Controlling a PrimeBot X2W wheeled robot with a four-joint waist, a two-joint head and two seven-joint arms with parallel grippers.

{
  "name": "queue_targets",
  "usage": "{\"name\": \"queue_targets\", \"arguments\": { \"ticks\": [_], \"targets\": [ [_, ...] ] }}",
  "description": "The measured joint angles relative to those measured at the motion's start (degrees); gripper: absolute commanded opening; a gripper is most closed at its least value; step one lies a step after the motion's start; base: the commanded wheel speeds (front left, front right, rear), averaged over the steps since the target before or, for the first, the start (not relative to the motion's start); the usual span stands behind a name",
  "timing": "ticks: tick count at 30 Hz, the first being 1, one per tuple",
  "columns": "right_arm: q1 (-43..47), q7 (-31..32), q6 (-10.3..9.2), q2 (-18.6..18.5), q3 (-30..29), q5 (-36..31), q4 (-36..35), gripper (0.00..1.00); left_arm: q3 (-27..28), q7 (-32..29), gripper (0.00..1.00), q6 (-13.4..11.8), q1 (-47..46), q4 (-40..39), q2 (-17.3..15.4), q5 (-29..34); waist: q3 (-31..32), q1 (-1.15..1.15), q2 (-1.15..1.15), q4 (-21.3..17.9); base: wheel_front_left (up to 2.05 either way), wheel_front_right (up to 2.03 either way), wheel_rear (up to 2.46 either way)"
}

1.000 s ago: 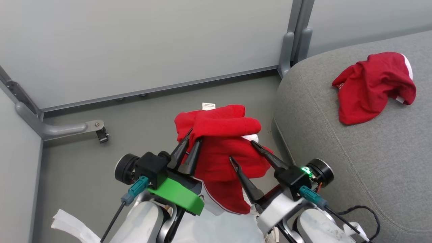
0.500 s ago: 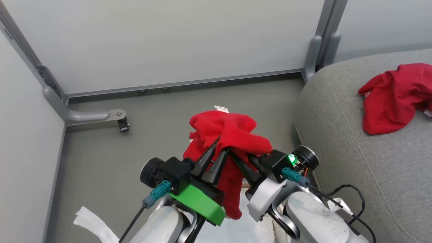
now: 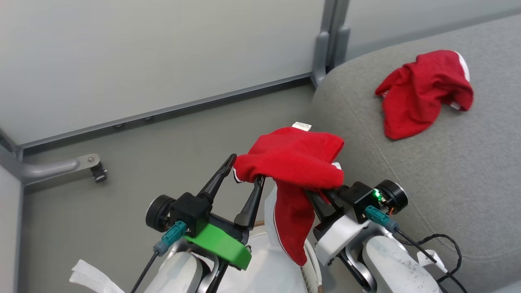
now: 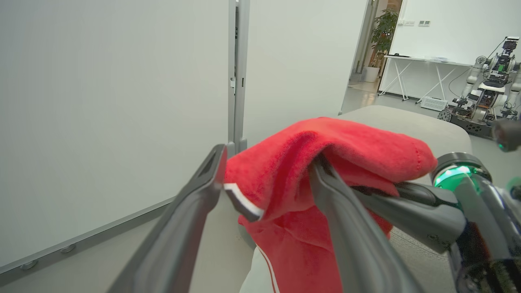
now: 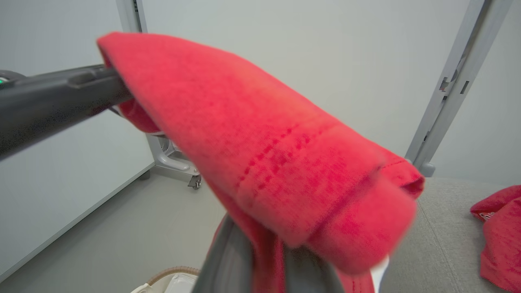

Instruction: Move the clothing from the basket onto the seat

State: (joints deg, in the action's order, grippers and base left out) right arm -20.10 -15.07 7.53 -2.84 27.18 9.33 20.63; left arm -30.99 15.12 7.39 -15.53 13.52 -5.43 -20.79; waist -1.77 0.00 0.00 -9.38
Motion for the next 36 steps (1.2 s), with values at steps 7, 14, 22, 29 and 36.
{"name": "queue_targets", "arguments": {
  "ticks": [7, 14, 22, 29, 36],
  "targets": [
    [2.16, 0.00, 0.00, -0.03, -1.69, -1.38, -2.50, 0.00, 0.57, 0.00, 1.00, 0.00, 0.83, 0.22, 0.00, 0.83, -0.83, 0.00, 0.00, -8.76, 0.00, 0.00, 0.00],
    [3.13, 0.00, 0.00, -0.05, -7.69, -2.57, -5.08, 0.00, 0.71, 0.00, 1.00, 0.01, 0.91, 0.96, -0.62, 1.44, -2.19, 0.00, 0.00, -16.71, 0.00, 0.00, 0.00],
    [-5.78, 0.00, 0.00, -3.98, -15.81, -8.03, -4.54, 0.00, 0.63, 0.00, 1.00, 0.01, 0.65, 1.00, -4.25, 1.75, -7.10, 0.00, 0.00, -20.30, 0.00, 0.00, 0.00],
    [-17.97, 0.00, 0.00, -9.09, -24.13, -11.99, 2.22, 0.00, -1.93, 0.01, 1.00, 0.01, -3.43, -1.14, -8.96, 1.12, -13.05, 0.00, 0.00, -19.45, 0.00, 0.00, 0.00],
    [-32.12, 0.00, 0.01, -11.84, -34.90, -17.40, 11.50, 0.00, -3.49, 0.00, 1.00, 0.01, -6.81, -3.27, -13.19, -0.59, -20.75, 0.01, 0.00, -14.91, 0.00, 0.00, 0.00]
  ]
}}
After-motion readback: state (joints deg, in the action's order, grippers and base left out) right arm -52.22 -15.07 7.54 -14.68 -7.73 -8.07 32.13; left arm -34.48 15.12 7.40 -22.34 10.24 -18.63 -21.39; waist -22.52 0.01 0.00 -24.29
